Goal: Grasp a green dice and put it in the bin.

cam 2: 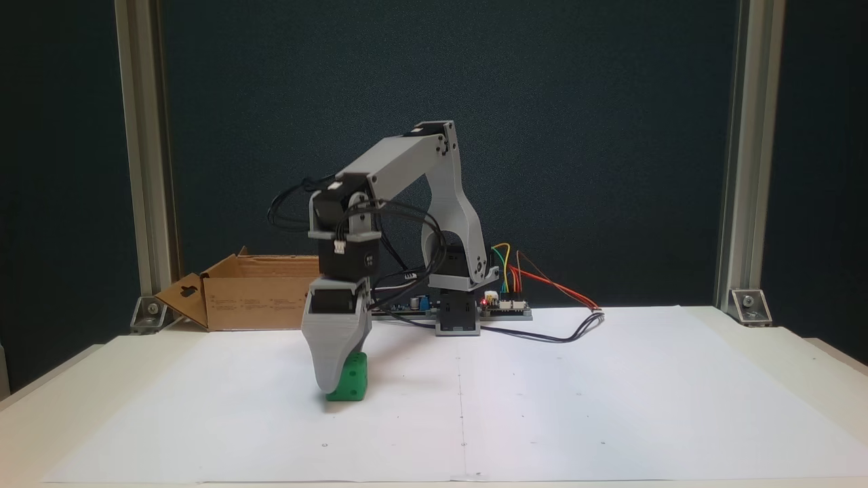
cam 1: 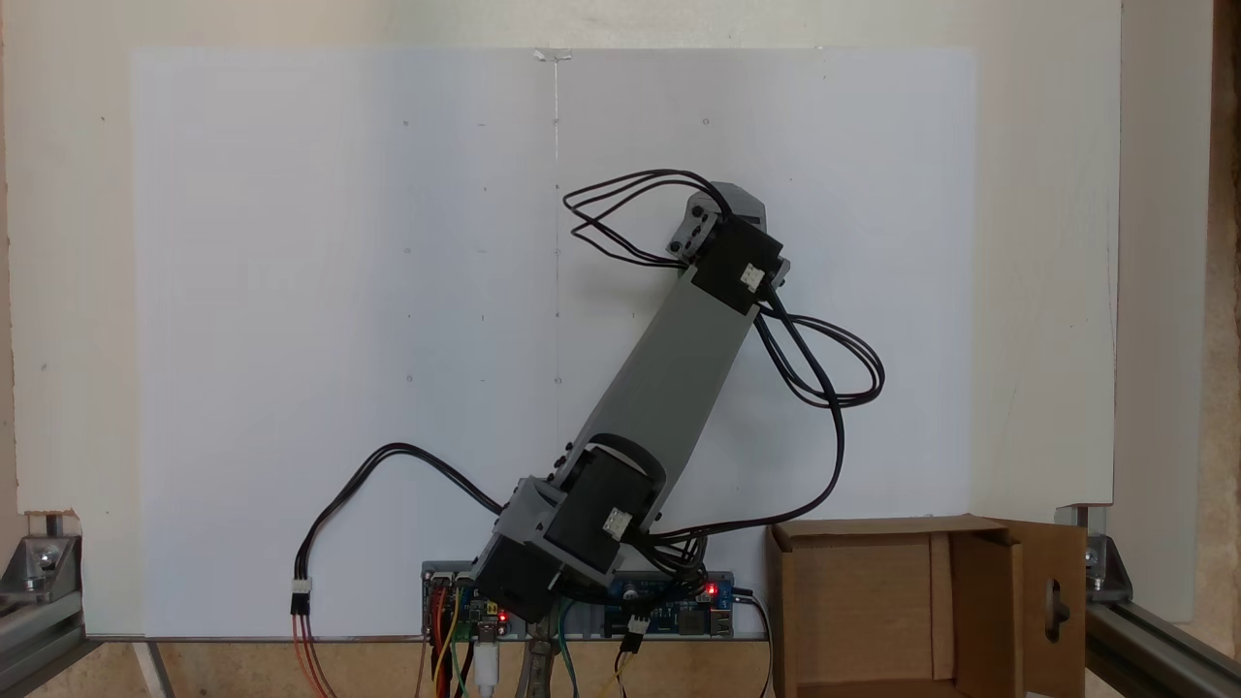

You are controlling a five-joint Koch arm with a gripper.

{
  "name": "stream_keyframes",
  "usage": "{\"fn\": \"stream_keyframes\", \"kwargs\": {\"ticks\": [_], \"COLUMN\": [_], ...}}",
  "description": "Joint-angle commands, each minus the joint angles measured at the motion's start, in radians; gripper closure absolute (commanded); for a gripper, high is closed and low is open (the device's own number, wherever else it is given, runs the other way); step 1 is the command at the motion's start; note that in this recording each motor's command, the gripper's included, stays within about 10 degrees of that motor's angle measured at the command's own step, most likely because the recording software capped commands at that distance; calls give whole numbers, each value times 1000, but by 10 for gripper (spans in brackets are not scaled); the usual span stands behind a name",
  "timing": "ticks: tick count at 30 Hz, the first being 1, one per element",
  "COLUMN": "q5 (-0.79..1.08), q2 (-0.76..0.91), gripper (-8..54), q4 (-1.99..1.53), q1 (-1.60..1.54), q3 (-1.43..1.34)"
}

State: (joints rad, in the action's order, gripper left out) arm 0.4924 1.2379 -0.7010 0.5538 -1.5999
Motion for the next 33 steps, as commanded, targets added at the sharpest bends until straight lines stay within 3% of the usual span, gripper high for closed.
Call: {"fn": "stream_keyframes", "kwargs": {"ticks": [1, 13, 26, 29, 33], "q5": [-52, -49, -48, -49, -49], "q2": [0, -25, -26, -26, -28], "gripper": [24, 27, 115, 163, 172], "q4": [9, 9, 8, 8, 8], "q1": [0, 3, 5, 5, 5], "q3": [17, 17, 17, 17, 17]}}
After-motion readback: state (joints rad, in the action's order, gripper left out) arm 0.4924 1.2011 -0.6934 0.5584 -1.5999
